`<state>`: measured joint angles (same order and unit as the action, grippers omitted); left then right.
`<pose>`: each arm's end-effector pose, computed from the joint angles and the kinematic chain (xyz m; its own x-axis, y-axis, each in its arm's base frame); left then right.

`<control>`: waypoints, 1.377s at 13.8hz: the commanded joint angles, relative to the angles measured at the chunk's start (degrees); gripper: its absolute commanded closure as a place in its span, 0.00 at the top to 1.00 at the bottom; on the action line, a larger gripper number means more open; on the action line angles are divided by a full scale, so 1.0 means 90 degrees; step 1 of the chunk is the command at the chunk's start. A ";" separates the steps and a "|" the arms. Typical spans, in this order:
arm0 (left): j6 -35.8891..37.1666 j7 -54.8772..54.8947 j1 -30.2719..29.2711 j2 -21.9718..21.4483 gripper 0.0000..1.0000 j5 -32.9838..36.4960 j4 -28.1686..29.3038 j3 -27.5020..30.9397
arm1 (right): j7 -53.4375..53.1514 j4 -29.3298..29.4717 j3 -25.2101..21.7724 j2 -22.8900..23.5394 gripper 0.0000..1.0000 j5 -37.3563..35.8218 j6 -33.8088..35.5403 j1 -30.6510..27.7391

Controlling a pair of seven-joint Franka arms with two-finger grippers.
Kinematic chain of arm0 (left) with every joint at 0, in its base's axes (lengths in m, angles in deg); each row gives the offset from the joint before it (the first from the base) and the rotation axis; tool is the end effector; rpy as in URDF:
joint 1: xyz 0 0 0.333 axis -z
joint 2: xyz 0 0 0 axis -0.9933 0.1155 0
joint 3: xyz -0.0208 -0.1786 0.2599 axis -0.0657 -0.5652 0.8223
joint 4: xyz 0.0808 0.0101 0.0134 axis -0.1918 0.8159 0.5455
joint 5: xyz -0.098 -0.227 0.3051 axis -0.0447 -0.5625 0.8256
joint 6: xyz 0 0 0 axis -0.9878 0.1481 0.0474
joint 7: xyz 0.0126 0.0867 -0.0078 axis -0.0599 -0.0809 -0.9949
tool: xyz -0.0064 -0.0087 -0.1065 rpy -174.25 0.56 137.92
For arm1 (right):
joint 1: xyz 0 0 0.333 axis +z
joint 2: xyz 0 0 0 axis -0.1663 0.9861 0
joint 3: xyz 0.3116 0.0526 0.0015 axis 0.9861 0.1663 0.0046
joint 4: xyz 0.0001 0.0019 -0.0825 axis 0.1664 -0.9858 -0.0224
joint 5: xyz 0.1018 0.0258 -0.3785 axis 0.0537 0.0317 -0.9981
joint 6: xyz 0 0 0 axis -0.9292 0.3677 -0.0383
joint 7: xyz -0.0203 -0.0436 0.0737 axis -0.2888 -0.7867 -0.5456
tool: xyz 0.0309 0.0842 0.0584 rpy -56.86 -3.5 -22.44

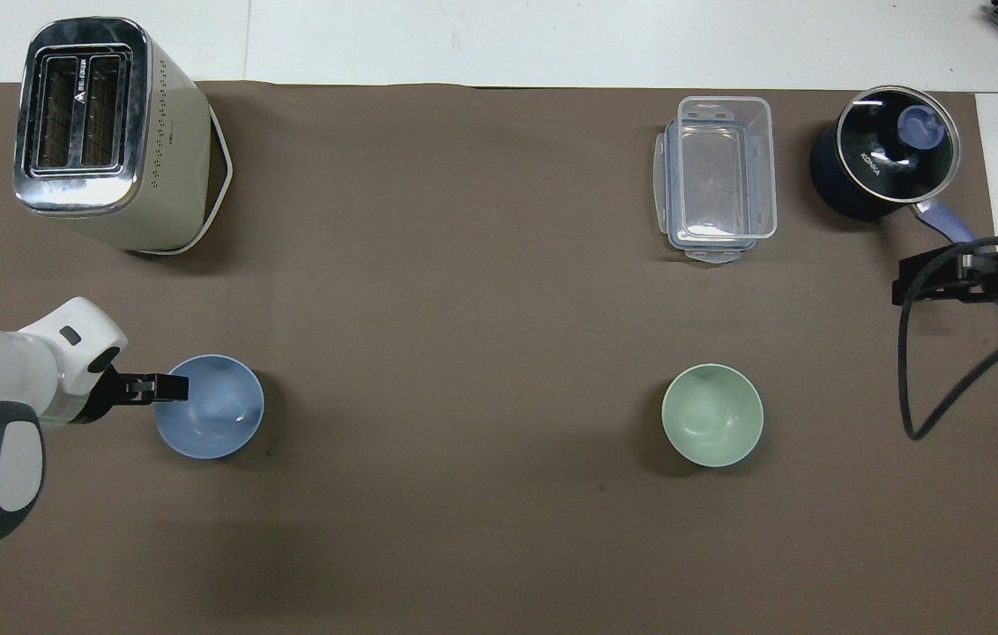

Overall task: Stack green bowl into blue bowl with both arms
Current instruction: 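Reach the left gripper to the blue bowl rim and grasp it, then slide the blue bowl with the left gripper toward the green bowl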

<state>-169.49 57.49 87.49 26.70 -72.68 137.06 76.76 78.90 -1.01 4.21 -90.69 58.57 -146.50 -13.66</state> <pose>0.4716 -0.0076 0.3646 1.0000 -0.0095 -0.0030 -0.0094 -0.9992 0.0389 0.5438 0.0132 0.6455 0.9899 -0.1419 -0.0024 -0.1419 -0.9898 0.0082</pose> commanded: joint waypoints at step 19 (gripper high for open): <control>0.1950 -0.1126 0.0360 -0.0148 0.00 0.0024 -0.1508 -0.0181 | -0.0101 -0.0122 0.0054 -0.0109 1.00 -0.0019 -0.0036 -0.0035</control>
<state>-153.07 51.70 87.92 25.52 -72.70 124.06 75.65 78.90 -1.01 4.22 -90.69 58.57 -146.50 -13.65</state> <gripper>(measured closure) 0.956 0.000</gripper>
